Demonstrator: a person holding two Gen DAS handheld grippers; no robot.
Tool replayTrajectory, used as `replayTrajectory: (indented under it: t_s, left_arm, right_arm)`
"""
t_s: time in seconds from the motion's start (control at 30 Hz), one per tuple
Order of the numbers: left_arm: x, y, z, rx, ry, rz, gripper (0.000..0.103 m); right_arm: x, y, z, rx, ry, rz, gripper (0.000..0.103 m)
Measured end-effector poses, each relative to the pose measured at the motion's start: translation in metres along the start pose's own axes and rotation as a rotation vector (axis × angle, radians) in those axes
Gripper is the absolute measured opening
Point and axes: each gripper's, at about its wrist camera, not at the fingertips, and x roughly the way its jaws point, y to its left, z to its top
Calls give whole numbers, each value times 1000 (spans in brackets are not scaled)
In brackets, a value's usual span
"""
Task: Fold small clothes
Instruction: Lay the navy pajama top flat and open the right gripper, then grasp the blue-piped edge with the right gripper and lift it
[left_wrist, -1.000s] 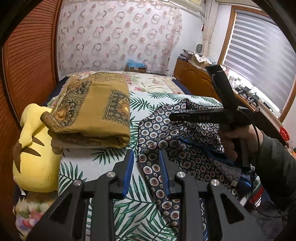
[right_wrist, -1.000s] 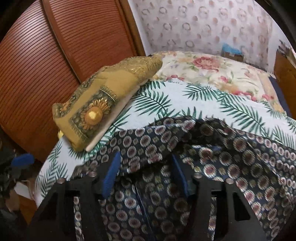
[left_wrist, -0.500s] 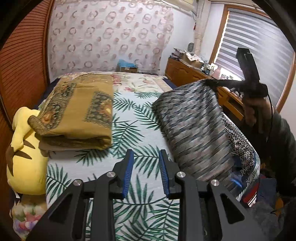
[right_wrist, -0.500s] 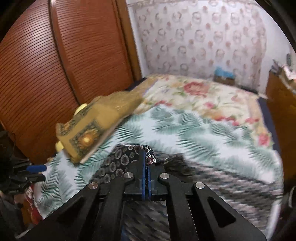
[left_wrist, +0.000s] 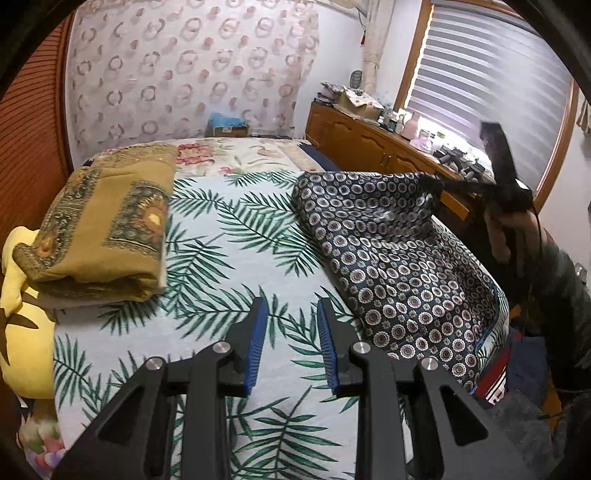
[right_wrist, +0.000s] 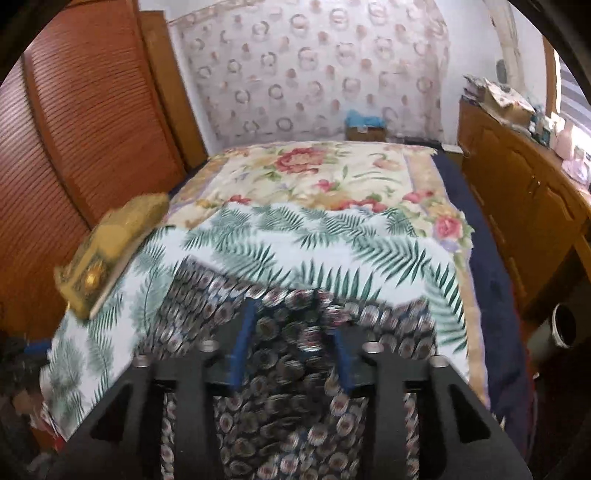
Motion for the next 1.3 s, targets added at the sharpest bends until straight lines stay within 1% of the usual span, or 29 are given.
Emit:
replayTrajectory:
  t_s: [0.07, 0.1, 0.23, 0.33, 0.47, 0.67, 0.87, 1.03, 1.13, 1.3]
  left_arm:
    - [3, -3, -2, 7, 8, -3, 26]
    - [4, -5, -2, 12, 13, -6, 26]
    - [10, -12, -5, 16, 24, -14, 26]
    - [13, -15, -8, 16, 34, -20, 26]
    - [20, -17, -12, 14, 52, -24, 26]
    - [25, -26, -19, 28, 68, -36, 26]
    - [28, -38, -21, 57, 77, -47, 26]
    - [31, -44, -22, 70, 80, -53, 26]
    - [29, -42, -22, 64, 76, -50, 26]
    - [24, -32, -22, 38, 63, -38, 26]
  right_arm:
    - [-8, 8, -24, -7, -3, 11, 42]
    - [-12, 10, -38, -9, -3, 16, 44]
    - [-23, 18, -81, -34, 12, -4, 47]
    - [-27, 21, -106, -36, 30, -1, 47]
    - [-28, 37, -128, -88, 53, -16, 47]
    - [-25, 63, -146, -182, 79, -12, 47]
    - [-32, 64, -157, -199, 94, -19, 47]
    - [-35, 71, -166, -219, 100, 1, 47]
    - [-33, 82, -159, -234, 76, 17, 47]
    - [-22, 99, -135, -256, 21, 38, 47]
